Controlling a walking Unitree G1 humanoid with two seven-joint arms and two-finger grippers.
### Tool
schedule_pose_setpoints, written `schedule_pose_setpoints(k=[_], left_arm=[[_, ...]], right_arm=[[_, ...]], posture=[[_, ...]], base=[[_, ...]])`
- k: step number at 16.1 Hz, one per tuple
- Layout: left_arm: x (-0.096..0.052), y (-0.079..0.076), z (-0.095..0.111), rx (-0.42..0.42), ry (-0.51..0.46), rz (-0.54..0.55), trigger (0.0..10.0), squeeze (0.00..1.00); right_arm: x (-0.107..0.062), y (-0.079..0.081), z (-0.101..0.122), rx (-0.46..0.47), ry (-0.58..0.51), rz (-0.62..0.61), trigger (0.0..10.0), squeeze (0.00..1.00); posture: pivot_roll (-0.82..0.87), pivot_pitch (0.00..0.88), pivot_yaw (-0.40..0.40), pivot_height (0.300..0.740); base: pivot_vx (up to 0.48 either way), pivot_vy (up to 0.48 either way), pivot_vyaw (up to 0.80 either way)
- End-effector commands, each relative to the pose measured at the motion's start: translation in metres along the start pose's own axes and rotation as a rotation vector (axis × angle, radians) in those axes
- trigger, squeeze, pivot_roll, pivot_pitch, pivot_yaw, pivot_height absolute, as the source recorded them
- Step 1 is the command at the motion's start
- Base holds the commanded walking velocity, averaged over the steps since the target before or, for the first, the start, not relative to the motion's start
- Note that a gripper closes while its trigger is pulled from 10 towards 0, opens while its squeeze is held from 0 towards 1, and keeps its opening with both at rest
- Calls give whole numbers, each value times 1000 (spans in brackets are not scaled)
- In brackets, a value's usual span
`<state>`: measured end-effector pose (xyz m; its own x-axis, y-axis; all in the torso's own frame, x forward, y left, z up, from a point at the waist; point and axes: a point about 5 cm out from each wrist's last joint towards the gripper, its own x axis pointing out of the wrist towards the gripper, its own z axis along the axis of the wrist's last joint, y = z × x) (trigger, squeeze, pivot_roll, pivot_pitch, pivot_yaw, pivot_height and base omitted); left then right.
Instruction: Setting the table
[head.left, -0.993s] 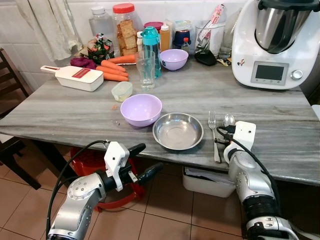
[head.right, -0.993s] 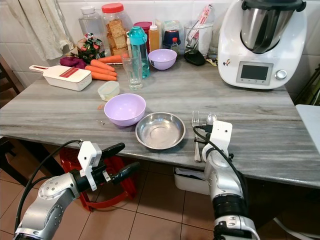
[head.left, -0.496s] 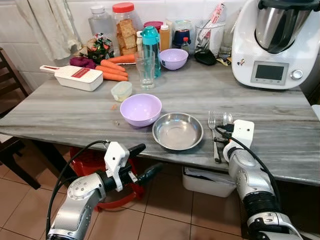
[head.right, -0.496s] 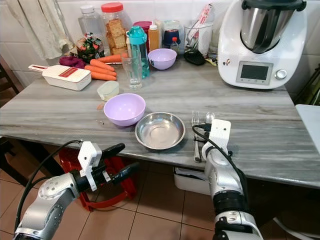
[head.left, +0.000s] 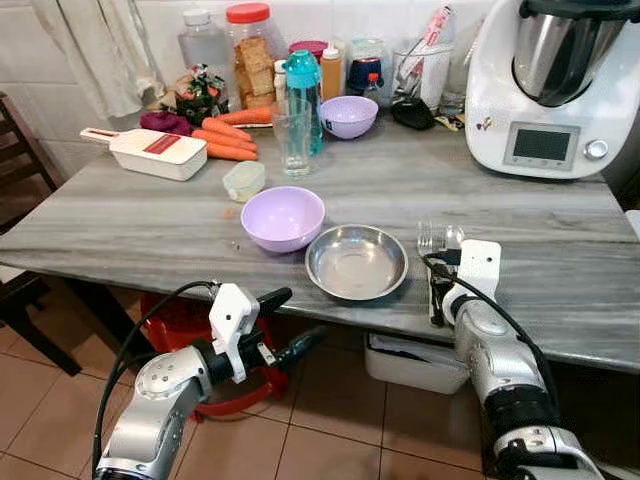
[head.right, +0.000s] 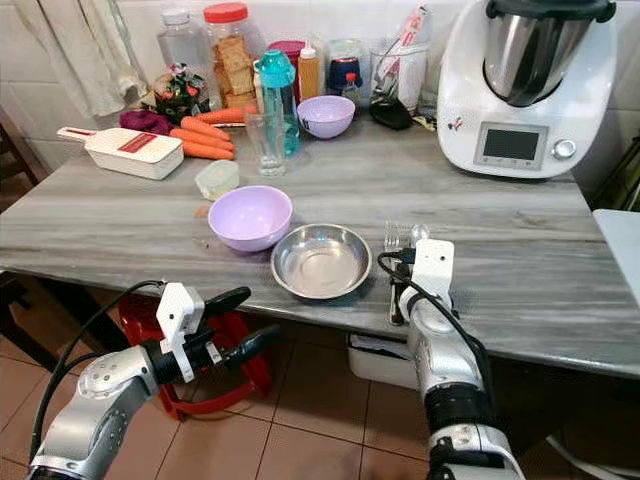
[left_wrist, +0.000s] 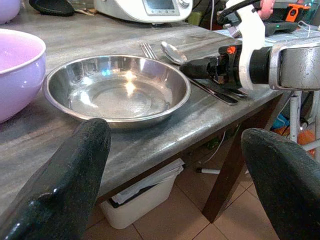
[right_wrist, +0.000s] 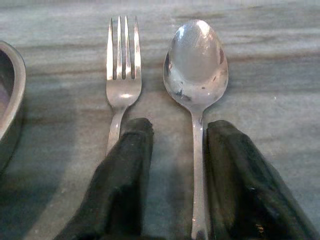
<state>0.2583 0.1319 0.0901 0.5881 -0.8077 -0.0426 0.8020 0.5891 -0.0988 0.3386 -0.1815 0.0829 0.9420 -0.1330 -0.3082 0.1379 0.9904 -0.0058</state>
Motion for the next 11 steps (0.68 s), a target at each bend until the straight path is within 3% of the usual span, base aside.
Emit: schedule_pose_setpoints(k=[1, 11], left_arm=[[1, 0, 5, 20, -4, -20, 10000, 0], [2, 6, 13, 52, -43, 33, 10000, 0]], right_arm=[[-2, 1, 5, -14, -22, -2, 10000, 1000], [-21, -2, 26, 43, -168, 2, 10000, 1000]], posture=[[-62, 0, 44, 740], [-44, 0, 30, 740]], base=[[0, 0, 0], [0, 0, 0]])
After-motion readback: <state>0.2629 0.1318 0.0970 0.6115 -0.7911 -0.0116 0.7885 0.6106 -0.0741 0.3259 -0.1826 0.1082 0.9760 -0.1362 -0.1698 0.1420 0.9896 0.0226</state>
